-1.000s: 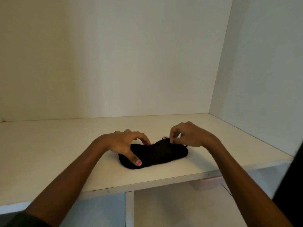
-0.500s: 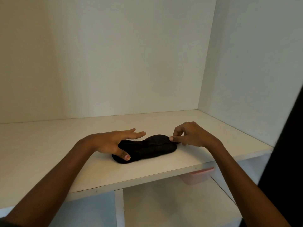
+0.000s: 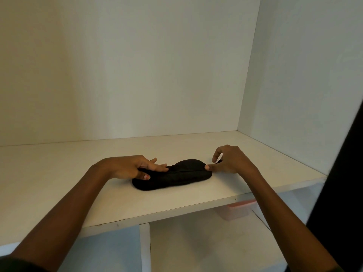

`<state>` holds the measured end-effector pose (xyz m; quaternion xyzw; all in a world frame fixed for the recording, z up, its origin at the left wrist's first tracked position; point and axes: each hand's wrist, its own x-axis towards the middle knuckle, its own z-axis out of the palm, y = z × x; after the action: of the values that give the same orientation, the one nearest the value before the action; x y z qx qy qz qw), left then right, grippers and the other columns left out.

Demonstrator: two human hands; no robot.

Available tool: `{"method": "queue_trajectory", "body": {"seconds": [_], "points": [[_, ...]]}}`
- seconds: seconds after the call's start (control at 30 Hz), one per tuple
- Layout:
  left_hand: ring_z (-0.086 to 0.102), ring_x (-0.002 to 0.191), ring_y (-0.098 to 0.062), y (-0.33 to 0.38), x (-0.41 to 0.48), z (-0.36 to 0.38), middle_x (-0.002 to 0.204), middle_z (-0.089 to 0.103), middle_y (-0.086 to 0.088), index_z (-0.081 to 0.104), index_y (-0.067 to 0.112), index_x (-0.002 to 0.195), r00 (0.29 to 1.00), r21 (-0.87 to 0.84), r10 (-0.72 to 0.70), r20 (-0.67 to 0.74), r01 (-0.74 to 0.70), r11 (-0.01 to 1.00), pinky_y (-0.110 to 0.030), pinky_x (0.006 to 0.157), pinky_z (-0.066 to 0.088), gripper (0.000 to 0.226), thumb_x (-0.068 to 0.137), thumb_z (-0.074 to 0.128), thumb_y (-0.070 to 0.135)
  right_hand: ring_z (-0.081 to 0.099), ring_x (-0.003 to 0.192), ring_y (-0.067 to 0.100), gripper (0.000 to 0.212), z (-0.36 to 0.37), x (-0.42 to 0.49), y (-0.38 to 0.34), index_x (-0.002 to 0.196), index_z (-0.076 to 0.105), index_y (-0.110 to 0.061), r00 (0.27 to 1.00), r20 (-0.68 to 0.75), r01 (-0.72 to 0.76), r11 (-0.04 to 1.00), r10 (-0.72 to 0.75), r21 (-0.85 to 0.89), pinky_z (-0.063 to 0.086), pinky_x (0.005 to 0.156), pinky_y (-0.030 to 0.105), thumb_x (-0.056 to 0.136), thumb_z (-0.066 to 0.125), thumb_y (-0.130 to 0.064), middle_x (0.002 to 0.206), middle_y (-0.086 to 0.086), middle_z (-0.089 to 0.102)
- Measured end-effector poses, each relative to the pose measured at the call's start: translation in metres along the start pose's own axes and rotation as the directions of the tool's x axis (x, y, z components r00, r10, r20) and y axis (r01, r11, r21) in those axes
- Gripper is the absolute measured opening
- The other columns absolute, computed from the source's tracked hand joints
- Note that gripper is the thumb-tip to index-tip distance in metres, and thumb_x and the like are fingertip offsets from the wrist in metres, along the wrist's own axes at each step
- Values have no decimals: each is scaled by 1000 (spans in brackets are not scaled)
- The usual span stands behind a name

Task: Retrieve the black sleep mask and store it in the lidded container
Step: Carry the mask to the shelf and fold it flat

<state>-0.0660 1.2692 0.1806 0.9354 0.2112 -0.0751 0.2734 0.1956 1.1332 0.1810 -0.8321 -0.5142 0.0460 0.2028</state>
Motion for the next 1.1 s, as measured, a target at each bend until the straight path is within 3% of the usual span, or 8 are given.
{"method": "queue_trajectory", "body": {"seconds": [0.17,0.3,0.43,0.67,0.8,0.9,0.97,1.1], "points": [[7,133,7,-4,2,0,141,26,28,35,31,141,1000,-22,19,-25,-20,1000,-19,108,8,58,94,46,-2,59,63,13,36,-4,-5,-20,97,69,-5,1000,3,-4,996,4,91,49,62,19,69,83,-24,95,10,66],[11,137,5,-7,0,-2,141,28,25,37,38,134,995,-30,39,-94,-42,999,-21,110,10,59,90,55,3,62,74,18,27,-1,-6,-37,92,71,-5,999,-38,22,1000,-22,5,52,67,23,67,83,-10,97,12,72],[13,144,-5,-7,0,-2,150,31,15,40,29,140,995,-18,7,-102,-9,1000,-22,111,11,56,91,55,5,67,88,23,26,4,-7,-45,100,72,-3,999,-22,27,994,-29,-104,51,74,22,74,75,-4,103,12,70],[13,145,-6,-5,1,-4,152,31,12,38,27,141,996,-21,-26,-87,24,999,-25,114,11,56,92,53,4,61,77,19,25,-5,-9,-47,102,71,3,992,123,52,993,-39,-108,53,71,26,80,65,-8,101,17,72],[15,145,-6,-4,-1,-4,151,32,12,39,27,140,996,-13,-35,-85,34,999,-24,114,13,55,92,52,3,62,69,21,26,-2,-8,-50,101,69,5,999,42,38,991,-33,-127,50,64,25,86,65,-16,92,16,71],[17,145,-8,5,-8,-6,152,32,9,38,23,142,995,-12,-66,-78,65,998,-18,108,15,52,94,49,4,69,77,20,30,3,-4,-48,96,73,-2,1000,-2,-12,996,12,-89,57,79,28,78,76,-26,94,12,75],[16,146,-11,17,-10,-5,155,28,5,34,23,144,986,63,-112,-125,121,991,-23,112,14,48,98,45,16,66,75,18,32,5,-4,-46,95,74,-5,999,-16,-40,997,39,-68,55,77,27,75,78,-29,96,11,74],[3,148,-14,59,-1,19,160,8,0,17,19,150,927,135,-154,-341,210,968,-33,119,4,61,97,28,47,64,98,24,42,7,-10,-40,106,66,-6,997,-51,-57,992,52,-109,44,73,27,79,72,-38,108,8,67]]}}
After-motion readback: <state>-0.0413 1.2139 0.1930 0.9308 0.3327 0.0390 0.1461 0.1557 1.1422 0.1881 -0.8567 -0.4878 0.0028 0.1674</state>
